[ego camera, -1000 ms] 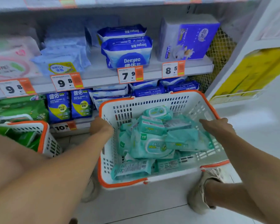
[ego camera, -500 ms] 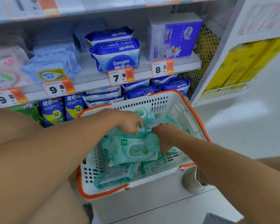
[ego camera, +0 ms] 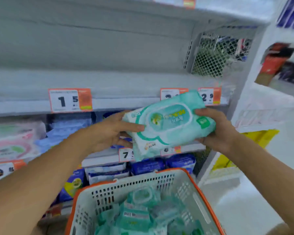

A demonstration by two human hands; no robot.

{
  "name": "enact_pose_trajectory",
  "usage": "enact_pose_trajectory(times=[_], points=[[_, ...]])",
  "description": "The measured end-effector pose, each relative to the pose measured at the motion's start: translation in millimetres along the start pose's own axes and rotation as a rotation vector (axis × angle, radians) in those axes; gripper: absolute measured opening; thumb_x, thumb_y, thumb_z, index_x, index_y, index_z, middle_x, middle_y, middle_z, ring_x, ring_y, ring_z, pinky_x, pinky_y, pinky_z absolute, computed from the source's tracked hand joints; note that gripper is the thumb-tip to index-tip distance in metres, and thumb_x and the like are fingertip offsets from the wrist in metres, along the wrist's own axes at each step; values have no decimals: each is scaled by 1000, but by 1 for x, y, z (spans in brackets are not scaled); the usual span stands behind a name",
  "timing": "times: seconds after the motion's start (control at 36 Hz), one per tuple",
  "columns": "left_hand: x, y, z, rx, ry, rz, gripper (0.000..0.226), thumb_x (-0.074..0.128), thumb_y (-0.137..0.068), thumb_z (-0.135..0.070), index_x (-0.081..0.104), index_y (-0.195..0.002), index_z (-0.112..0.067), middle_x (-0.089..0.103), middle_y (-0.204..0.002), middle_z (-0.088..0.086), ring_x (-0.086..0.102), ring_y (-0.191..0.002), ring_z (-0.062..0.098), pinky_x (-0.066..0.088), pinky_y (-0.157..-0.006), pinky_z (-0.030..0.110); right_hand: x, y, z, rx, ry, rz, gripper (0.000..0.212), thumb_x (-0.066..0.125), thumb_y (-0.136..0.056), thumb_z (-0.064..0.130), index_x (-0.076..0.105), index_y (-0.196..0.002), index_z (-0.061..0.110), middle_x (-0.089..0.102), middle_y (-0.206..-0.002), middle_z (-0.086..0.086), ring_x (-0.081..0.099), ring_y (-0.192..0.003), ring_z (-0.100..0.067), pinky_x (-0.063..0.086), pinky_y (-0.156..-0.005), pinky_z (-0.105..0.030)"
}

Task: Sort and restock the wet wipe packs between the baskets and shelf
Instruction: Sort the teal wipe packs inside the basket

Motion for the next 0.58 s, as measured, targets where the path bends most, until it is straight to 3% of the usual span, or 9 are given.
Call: enact_pose_trajectory(times=[0.06, 0.11, 0.22, 0.31, 0.39, 0.47, 0.58], points=[[-2, 0, -11, 41, 87, -71, 64, 87, -62, -26, 64, -121, -15, 72, -114, 13, 72, -90, 25, 60, -66, 34, 6, 1, 1, -34, -110, 4, 46, 75, -68, 27, 73, -112, 14, 74, -109, -10, 73, -87, -25, 62, -68, -36], [1, 0, -16, 49, 120, -144, 52, 85, -67, -24, 67, -115, -14, 73, -111, 14, 72, -83, 22, 60, -63, 30, 10, 3, 4, -60, -162, -8, 34, 61, -81, 24, 75, -110, 14, 74, -110, -10, 73, -88, -24, 63, -70, -37], [10, 3, -16, 7, 111, -227, 48, 75, -64, -33, 70, -106, -11, 76, -100, 12, 72, -73, 19, 58, -57, 28, 16, 5, 2, -55, -163, -145, 44, 56, -91, 47, 75, -114, 15, 72, -117, -9, 72, -94, -26, 59, -78, -44], [17, 1, -15, 34, 226, -274, 42, 75, -64, -29, 71, -101, -10, 76, -96, 10, 72, -68, 16, 58, -54, 26, 22, 10, 2, -139, -368, -152, 64, 53, -88, 66, 69, -122, 14, 74, -111, -7, 72, -92, -23, 62, -76, -40], [35, 4, -17, 87, 349, -253, 49, 75, -66, -26, 67, -112, -10, 76, -103, 10, 74, -79, 19, 62, -63, 31, 44, 18, 0, -227, -245, -88, 56, 68, -80, 43, 59, -131, 21, 72, -114, -4, 72, -92, -19, 61, -79, -37], [61, 12, -14, 145, 290, -244, 61, 80, -65, -24, 55, -119, -9, 73, -112, 12, 73, -93, 26, 62, -68, 38, 61, 14, -18, -236, -43, -27, 68, 76, -82, 16, 42, -141, 23, 66, -130, -10, 69, -109, -34, 57, -84, -54], [73, 21, -27, 192, 21, -285, 61, 76, -61, -43, 54, -108, -10, 73, -102, 3, 75, -84, 18, 61, -65, 39, 60, 18, -1, -214, -44, -39, 58, 72, -85, 9, 51, -139, 12, 68, -125, -17, 68, -110, -38, 57, -86, -53]])
Point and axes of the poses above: each hand's wrist, its own y-axis away from the middle knuckle, its own x-axis out of the palm, z = x × y, the point moved 3 cm from there along -y, towards the middle knuckle
